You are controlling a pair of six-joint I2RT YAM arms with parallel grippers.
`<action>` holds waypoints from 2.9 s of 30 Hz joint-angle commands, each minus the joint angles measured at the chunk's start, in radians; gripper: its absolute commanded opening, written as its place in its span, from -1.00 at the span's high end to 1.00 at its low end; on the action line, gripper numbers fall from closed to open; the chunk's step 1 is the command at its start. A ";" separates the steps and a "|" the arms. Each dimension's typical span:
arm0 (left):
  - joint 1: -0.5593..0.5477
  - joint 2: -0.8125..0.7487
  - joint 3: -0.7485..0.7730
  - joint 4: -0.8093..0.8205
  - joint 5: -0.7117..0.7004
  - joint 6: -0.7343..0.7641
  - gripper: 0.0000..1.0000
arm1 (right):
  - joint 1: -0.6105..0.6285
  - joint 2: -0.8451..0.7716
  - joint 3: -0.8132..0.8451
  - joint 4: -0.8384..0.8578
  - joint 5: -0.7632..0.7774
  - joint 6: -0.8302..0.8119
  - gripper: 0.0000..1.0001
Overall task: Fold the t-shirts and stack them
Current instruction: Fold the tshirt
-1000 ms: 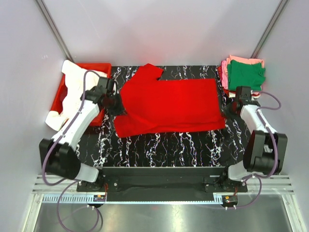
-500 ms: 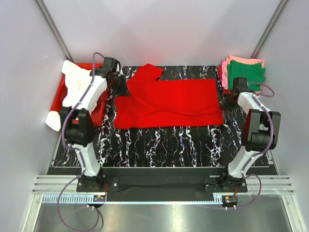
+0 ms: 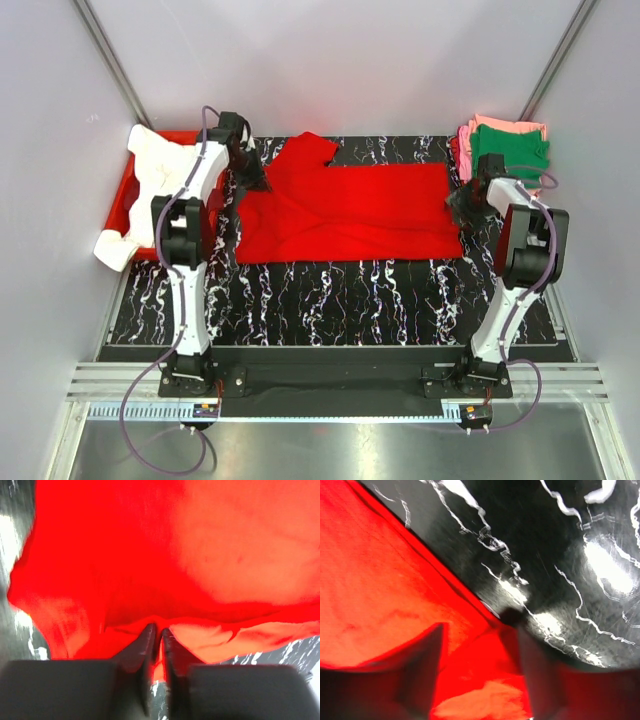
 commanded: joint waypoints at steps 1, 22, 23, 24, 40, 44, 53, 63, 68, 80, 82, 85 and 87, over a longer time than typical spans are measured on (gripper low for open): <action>0.042 0.079 0.153 -0.030 0.080 -0.011 0.55 | -0.013 0.010 0.139 -0.065 0.014 -0.006 -0.58; 0.031 -0.686 -0.864 0.387 0.068 -0.065 -0.53 | 0.302 -0.256 -0.114 0.034 -0.020 0.019 -0.02; 0.028 -0.694 -0.887 0.395 0.071 -0.063 -0.52 | 0.302 -0.237 -0.103 0.031 -0.012 0.008 0.12; 0.022 -0.697 -0.928 0.399 0.068 -0.063 -0.51 | 0.300 -0.216 -0.067 0.001 0.003 -0.006 0.21; 0.005 -0.628 -1.152 0.609 -0.103 -0.224 -0.09 | 0.693 0.062 0.295 0.036 -0.166 -0.024 -0.34; 0.008 -0.593 -1.180 0.605 -0.128 -0.242 -0.12 | 0.796 0.226 0.566 -0.064 -0.126 -0.072 -0.42; 0.020 -0.637 -1.279 0.608 -0.182 -0.255 -0.29 | 0.912 0.534 0.970 -0.200 -0.084 -0.116 -0.43; 0.022 -0.628 -1.267 0.582 -0.182 -0.238 -0.27 | 0.984 0.605 1.035 -0.285 0.087 -0.172 -0.21; 0.022 -0.627 -1.266 0.582 -0.182 -0.236 -0.25 | 0.995 0.594 1.015 -0.289 0.124 -0.202 0.01; 0.023 -0.628 -1.269 0.585 -0.185 -0.232 -0.23 | 0.995 0.602 1.010 -0.297 0.173 -0.235 0.86; 0.023 -0.628 -1.269 0.585 -0.185 -0.232 -0.22 | 0.995 0.576 1.015 -0.277 0.190 -0.258 0.88; 0.023 -0.630 -1.269 0.583 -0.185 -0.232 -0.22 | 0.994 0.562 1.067 -0.273 0.215 -0.311 0.83; 0.022 -0.628 -1.269 0.585 -0.186 -0.232 -0.21 | 0.986 0.556 1.092 -0.259 0.227 -0.356 0.83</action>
